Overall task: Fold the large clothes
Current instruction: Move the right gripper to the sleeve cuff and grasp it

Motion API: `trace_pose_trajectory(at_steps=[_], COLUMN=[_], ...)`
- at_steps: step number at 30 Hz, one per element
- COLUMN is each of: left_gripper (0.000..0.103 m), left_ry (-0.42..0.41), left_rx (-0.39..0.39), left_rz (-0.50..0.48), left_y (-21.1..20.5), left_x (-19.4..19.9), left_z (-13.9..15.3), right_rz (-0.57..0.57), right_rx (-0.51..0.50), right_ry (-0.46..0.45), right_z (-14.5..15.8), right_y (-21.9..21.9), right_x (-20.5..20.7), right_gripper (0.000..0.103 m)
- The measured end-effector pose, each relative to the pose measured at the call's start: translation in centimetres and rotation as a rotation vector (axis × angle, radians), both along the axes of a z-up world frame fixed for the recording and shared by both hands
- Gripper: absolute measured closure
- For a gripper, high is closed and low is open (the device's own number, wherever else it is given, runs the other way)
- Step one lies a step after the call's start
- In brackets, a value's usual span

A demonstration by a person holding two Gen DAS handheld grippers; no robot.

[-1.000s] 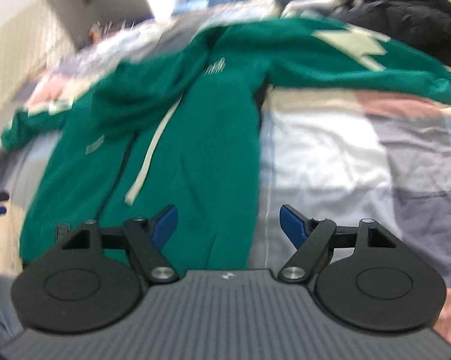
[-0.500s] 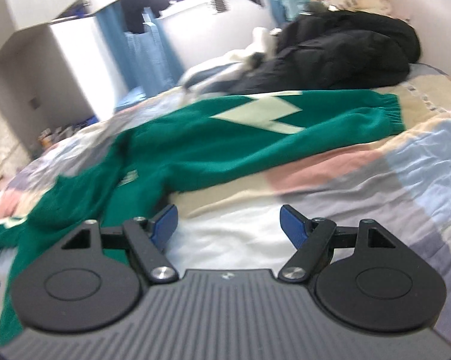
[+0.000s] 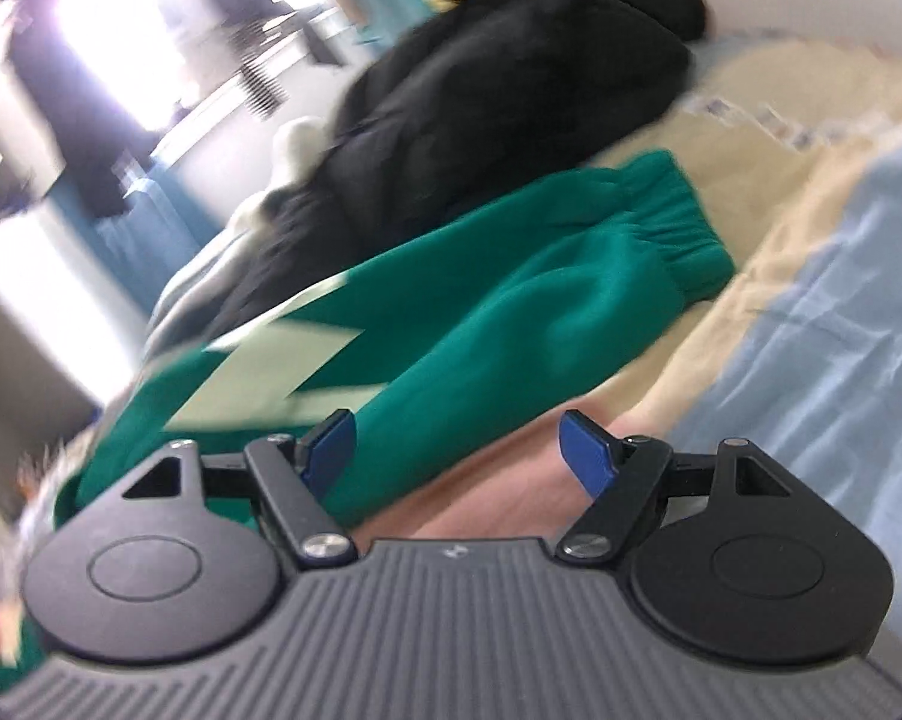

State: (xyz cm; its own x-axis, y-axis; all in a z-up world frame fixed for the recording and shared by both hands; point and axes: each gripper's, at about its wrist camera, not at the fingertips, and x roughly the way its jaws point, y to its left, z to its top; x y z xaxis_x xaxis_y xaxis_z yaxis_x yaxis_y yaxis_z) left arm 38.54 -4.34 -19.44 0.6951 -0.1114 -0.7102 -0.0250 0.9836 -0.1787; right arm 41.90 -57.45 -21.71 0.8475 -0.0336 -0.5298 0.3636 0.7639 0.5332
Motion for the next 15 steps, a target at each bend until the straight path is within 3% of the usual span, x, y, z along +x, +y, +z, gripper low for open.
trace_pose_trajectory(at_steps=[4,9,15], left_gripper=[0.035,0.035,0.035], left_ry=[0.007,0.024,0.022], left_rx=[0.016,0.027,0.021], left_rz=[-0.004,0.002,0.026], left_y=[-0.1,-0.2,0.6], left_x=[0.8,1.4,1.6], left_z=[-1.0,-1.7,-2.0], right_rz=[-0.045,-0.114,-0.242], right_rx=[0.109,0.093,0.143], right_ry=[-0.043,-0.053,-0.154], right_z=[-2.1,-3.2,-3.9], right_y=[-2.7,-3.0,-4.4], right_x=[1.0,2.3,3.3], right_gripper=[0.027,0.027,0.024])
